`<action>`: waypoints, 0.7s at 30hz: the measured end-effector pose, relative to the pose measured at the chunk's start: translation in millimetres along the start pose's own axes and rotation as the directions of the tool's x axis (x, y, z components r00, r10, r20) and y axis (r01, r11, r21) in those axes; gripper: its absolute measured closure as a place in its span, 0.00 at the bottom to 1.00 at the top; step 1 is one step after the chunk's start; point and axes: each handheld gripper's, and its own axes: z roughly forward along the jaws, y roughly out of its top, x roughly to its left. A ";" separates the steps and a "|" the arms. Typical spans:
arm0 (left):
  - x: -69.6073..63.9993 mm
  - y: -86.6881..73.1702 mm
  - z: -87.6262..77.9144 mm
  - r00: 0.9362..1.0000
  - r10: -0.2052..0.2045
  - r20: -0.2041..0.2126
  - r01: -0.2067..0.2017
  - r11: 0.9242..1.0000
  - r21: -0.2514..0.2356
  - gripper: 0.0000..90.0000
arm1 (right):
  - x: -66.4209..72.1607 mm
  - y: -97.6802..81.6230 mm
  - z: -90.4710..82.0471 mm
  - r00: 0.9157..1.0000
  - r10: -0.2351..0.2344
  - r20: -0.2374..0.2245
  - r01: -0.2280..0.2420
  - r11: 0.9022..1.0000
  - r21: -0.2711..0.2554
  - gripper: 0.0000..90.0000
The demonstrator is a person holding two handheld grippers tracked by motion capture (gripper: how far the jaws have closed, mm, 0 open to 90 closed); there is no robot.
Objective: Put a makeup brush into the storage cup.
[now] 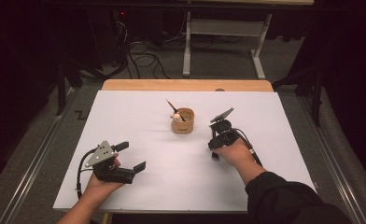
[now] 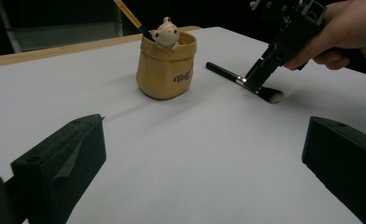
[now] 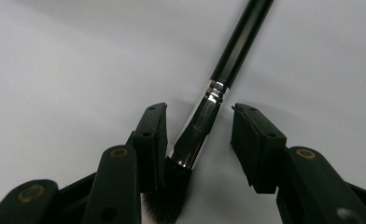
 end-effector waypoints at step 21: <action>-0.2 0.1 -0.6 1.000 0.004 -0.001 -0.004 1.000 0.000 0.01 | -2.3 -1.5 1.1 0.997 -0.068 0.025 0.067 0.997 0.040 0.87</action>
